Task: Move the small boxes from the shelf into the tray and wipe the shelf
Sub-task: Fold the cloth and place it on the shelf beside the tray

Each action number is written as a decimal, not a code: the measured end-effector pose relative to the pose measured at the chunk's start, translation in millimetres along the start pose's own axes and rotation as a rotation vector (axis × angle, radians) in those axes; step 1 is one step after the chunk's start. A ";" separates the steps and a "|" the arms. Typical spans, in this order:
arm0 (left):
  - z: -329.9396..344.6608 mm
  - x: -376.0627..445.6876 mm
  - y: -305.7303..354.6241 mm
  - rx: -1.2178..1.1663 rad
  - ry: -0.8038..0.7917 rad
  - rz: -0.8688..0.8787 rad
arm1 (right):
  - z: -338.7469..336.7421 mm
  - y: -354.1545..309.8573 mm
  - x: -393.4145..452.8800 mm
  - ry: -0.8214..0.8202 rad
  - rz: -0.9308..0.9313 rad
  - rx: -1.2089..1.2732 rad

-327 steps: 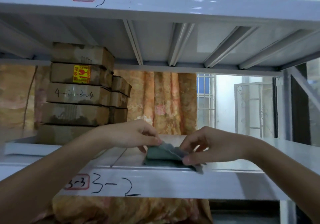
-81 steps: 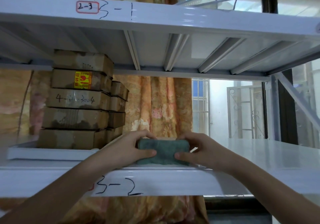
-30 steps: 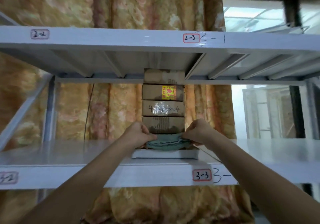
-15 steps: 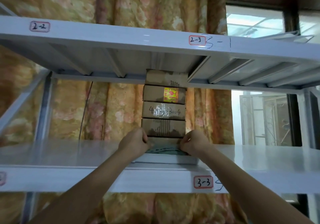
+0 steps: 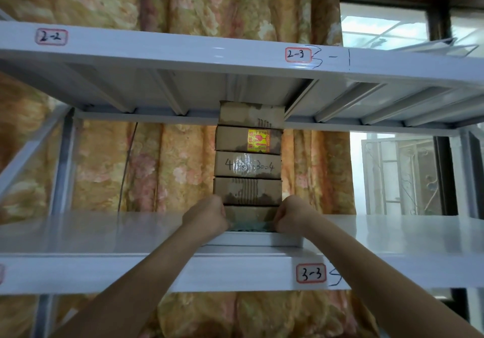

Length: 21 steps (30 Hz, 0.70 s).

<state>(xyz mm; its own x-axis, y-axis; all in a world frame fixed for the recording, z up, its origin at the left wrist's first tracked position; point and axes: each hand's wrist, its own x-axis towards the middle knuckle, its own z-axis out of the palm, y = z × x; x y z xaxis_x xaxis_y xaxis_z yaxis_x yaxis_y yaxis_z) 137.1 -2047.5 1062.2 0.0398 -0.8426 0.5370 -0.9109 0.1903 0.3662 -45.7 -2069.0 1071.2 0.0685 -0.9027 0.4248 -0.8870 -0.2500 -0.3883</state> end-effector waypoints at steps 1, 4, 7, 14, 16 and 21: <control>-1.6 0.6 0.8 0.031 -0.010 -0.006 | -4.1 -3.0 -3.1 -0.029 -0.012 -0.022; -7.2 -3.7 3.2 0.170 0.050 0.057 | -16.9 -4.5 -14.3 0.019 -0.089 -0.132; -4.3 -15.7 0.1 0.284 0.263 0.412 | -20.5 3.0 -30.4 0.196 -0.367 -0.106; 6.0 -39.5 -13.9 0.289 -0.042 0.492 | 10.4 13.5 -47.2 0.102 -0.670 -0.322; 4.2 -42.8 -14.5 0.266 -0.077 0.462 | 13.1 15.8 -47.7 0.125 -0.656 -0.283; 3.3 -48.6 -15.5 0.303 -0.070 0.441 | 11.8 16.2 -52.6 0.087 -0.584 -0.191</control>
<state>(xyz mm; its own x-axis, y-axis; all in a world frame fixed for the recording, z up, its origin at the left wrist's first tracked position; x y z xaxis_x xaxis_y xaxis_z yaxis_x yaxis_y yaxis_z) 147.9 -2011.2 1028.0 -0.3917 -0.7491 0.5342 -0.9129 0.3890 -0.1238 -58.3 -2029.7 1032.9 0.5369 -0.6020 0.5910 -0.7810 -0.6196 0.0784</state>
